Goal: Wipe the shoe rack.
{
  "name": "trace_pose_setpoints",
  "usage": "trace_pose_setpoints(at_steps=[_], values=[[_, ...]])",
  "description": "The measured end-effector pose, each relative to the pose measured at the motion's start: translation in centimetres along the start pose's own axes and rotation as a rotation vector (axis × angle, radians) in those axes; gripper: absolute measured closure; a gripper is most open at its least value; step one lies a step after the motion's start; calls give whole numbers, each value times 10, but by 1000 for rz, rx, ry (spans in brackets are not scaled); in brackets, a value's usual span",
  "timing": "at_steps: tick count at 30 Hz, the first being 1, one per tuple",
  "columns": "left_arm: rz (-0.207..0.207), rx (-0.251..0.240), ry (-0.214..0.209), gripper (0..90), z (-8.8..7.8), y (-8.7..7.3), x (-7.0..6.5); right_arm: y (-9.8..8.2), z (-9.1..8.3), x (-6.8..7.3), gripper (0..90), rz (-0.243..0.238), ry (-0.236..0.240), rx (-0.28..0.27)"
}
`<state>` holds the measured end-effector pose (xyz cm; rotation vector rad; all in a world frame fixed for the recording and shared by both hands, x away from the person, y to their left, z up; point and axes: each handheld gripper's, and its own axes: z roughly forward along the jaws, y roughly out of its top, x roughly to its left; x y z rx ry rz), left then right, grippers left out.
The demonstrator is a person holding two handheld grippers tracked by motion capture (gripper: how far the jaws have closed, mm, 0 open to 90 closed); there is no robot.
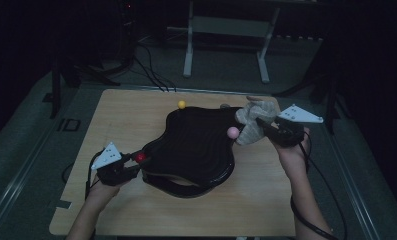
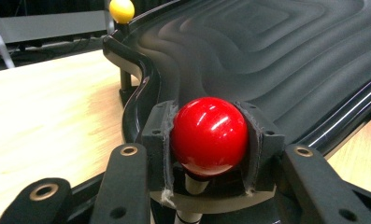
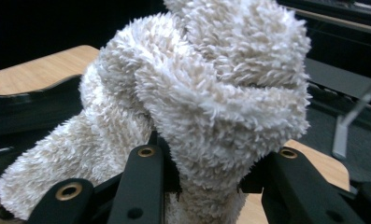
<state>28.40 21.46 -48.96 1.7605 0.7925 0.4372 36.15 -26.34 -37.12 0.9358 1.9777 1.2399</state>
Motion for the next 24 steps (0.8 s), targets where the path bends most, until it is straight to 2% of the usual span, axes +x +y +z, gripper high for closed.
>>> trace_pose_setpoints(at_steps=[4, 5, 8, 10, 12, 15, 17, 18, 21, 24], values=[[0, 0, -1, 598, 0, 0, 0, -4, -1, 1, 690, -4, -13, 7], [-1, 0, -1, 598, 0, 0, 0, -9, -2, -2, 690, -6, -23, 31], [-1, -1, -3, 598, 0, 0, 1, -14, -4, -6, 689, 6, -22, 52], [-1, -1, -3, 598, 0, 0, 1, -11, -12, -5, 686, 9, -18, 23], [-5, -3, -3, 598, 0, -1, 1, -4, -23, -1, 685, 8, 16, -40], [-5, -2, -2, 598, 0, 0, 1, 4, -28, 13, 684, -30, 50, -59], [-8, -5, -3, 598, 0, -1, 1, 2, -24, 23, 685, -84, 19, -27], [-4, -2, -4, 598, 0, -1, 2, -1, -20, 24, 685, -89, 13, -16], [-6, -7, -8, 598, 0, -1, 2, -10, -19, 21, 686, -56, 7, -20], [-4, -4, -12, 598, 0, -1, 2, -14, -20, 19, 686, -58, -11, 3]])
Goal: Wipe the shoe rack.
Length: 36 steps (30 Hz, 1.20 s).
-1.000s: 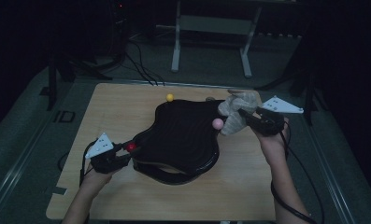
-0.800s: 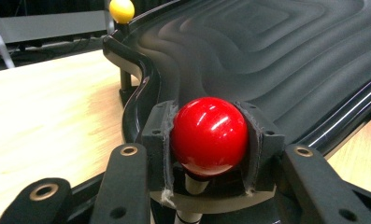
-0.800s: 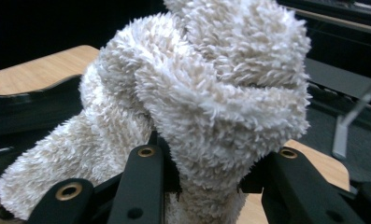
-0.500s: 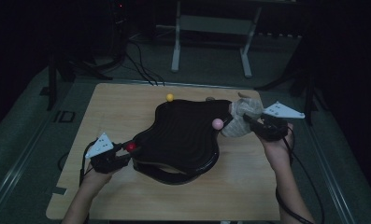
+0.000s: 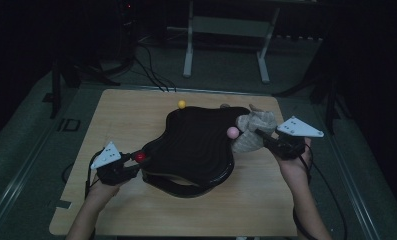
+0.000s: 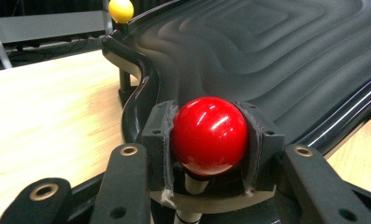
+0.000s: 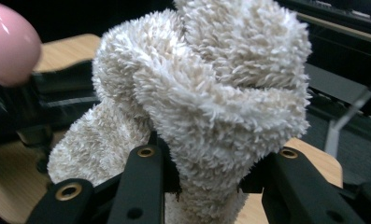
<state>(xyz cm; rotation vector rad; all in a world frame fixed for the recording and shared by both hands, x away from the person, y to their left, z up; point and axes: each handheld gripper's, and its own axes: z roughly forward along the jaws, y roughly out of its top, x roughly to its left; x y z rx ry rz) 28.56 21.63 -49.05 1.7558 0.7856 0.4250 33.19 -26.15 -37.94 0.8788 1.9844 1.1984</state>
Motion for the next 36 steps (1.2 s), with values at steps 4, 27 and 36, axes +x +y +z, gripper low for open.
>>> trace_pose_setpoints(at_steps=[4, 27, 36], values=[[0, 2, 0, 599, 0, 0, 0, -1, -2, -1, 686, -17, -20, 31], [-5, 0, -2, 599, 0, 0, 0, 19, -23, 7, 675, 58, 135, -100], [-1, 4, -6, 599, 0, 0, 1, -8, 0, 25, 678, 27, 132, 7]])
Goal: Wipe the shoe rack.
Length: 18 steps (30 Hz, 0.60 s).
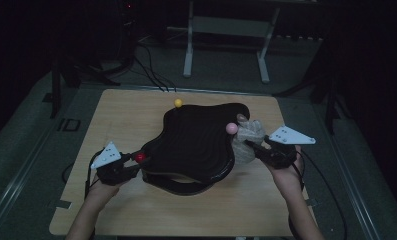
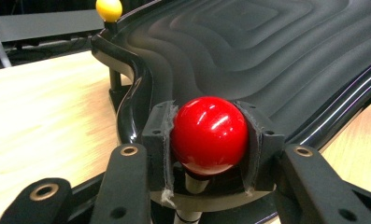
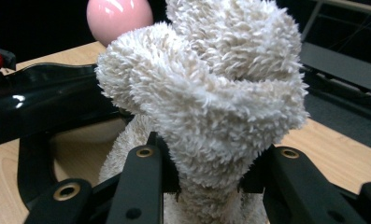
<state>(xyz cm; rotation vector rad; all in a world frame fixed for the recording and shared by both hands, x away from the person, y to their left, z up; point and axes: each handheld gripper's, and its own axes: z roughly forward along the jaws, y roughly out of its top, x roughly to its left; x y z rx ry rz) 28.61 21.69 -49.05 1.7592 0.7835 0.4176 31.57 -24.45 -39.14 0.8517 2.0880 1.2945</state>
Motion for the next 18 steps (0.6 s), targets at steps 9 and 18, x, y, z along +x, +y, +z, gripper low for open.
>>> trace_pose_setpoints(at_steps=[9, 18], values=[[8, -1, -2, 600, 0, 0, 1, 32, -26, -18, 675, 45, -58, -131], [20, 4, -11, 600, 0, 0, 2, 20, -3, -13, 673, 25, -52, -58]])
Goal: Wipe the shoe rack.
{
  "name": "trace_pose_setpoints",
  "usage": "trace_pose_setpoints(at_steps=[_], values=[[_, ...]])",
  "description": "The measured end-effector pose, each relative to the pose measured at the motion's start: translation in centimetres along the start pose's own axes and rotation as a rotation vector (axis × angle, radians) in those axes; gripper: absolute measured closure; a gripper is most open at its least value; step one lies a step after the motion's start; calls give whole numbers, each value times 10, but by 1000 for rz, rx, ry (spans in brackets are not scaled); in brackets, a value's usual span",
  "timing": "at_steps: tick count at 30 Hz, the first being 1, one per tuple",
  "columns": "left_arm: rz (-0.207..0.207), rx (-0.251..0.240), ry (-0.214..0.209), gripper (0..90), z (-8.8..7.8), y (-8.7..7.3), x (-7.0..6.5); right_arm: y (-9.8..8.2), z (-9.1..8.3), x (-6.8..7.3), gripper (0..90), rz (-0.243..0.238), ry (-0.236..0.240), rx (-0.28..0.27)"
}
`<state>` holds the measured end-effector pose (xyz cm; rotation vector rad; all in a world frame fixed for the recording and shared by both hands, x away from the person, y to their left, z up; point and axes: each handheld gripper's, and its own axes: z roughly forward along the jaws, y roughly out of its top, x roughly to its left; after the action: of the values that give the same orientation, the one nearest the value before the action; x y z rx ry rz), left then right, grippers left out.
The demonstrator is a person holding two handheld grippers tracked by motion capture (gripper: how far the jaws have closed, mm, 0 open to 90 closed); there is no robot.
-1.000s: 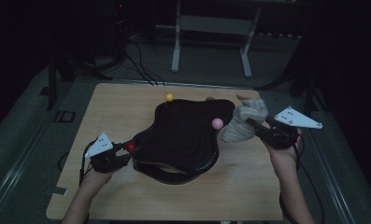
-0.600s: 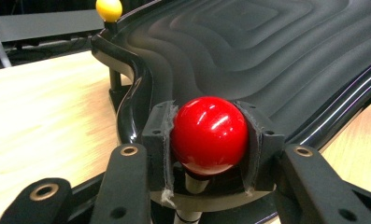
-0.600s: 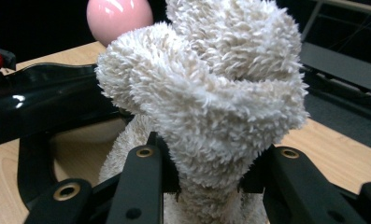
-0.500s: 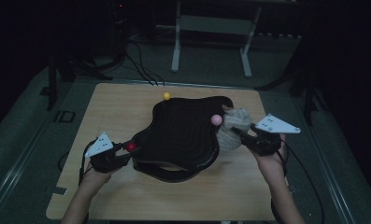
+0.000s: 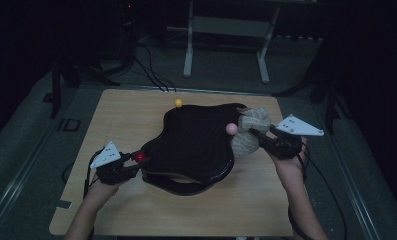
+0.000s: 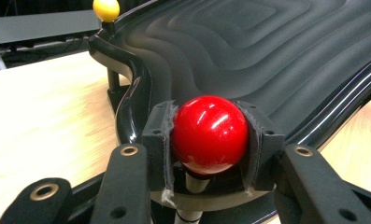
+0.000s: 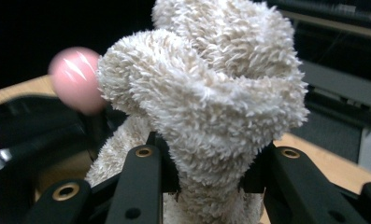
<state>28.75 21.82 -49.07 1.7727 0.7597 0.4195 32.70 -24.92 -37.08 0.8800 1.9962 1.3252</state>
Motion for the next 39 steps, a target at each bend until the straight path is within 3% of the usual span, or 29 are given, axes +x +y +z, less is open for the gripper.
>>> trace_pose_setpoints(at_steps=[4, 7, 11, 17, 21, 24, 29, 30, 32, 37, 39], values=[[3, 1, -8, 600, 0, 0, 1, -1, -3, -8, 673, 28, -17, -13], [3, 0, -13, 600, 0, 0, 1, 10, -9, -12, 670, 23, -34, -50], [8, 1, -15, 600, 0, 0, 2, 20, -6, -14, 669, -2, -59, -59], [9, 4, -18, 600, 0, 0, 2, -3, 16, -23, 670, 44, -45, 6], [9, 3, -22, 600, 0, 0, 2, -6, 10, -31, 669, 65, -53, -3], [13, 5, -18, 600, 0, 0, 2, 1, 4, -28, 668, 54, -37, -35], [10, 5, -17, 600, 0, 0, 2, -10, 14, -24, 669, 51, -31, 10], [12, 4, -18, 600, -1, 0, 2, -17, 16, -26, 669, 81, -33, 24], [11, 5, -20, 600, 0, 0, 2, -16, 10, -25, 669, 86, -26, 5], [12, 4, -22, 600, 0, 0, 2, -6, -2, -6, 667, 51, 53, -52], [11, 3, -20, 600, 0, 0, 2, -7, 0, 2, 667, 30, 66, -45]])
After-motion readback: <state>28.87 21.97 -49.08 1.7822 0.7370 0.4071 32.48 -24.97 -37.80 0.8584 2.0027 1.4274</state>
